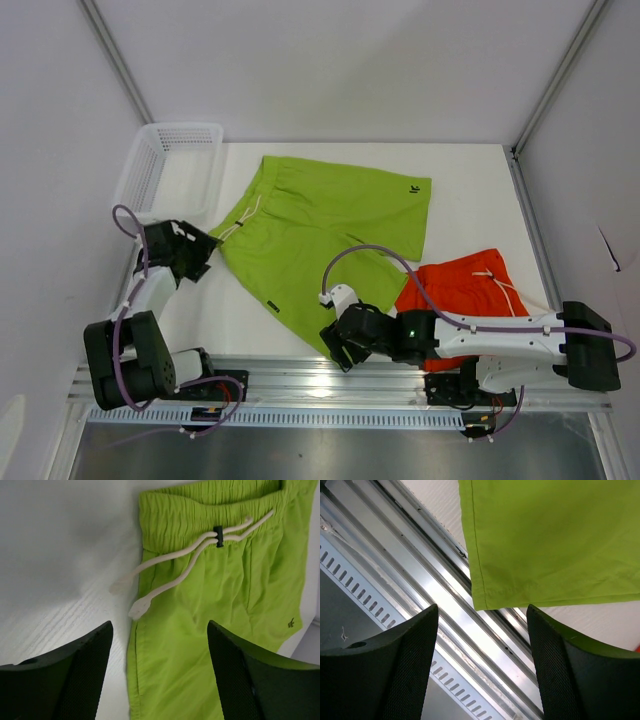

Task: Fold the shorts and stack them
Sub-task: Fold the shorts

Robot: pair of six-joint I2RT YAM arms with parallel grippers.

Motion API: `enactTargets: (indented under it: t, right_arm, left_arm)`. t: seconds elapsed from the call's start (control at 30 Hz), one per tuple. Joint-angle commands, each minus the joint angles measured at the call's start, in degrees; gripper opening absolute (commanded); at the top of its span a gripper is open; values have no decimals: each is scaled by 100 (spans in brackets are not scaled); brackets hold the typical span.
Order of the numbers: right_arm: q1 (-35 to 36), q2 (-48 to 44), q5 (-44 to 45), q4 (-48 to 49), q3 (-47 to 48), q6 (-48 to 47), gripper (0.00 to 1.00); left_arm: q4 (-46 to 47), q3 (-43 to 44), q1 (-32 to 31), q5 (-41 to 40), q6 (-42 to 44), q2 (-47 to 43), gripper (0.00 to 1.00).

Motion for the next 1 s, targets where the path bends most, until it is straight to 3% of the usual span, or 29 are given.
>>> enactTargets:
  t: [0.0, 0.2, 0.77, 0.97]
  right_arm:
    - [78, -23, 190, 132, -10, 91, 72]
    - [78, -15, 199, 264, -19, 144, 72]
    - [201, -279, 234, -8, 16, 188, 73]
    - [289, -287, 304, -123, 7, 223, 72]
  left_arm:
    - [690, -27, -269, 22, 526, 12, 76]
    - [112, 587, -673, -434, 597, 574, 76]
    - [-417, 1889, -823, -1042, 386, 2288, 74]
    - [-672, 2398, -823, -1271, 439, 2833, 65]
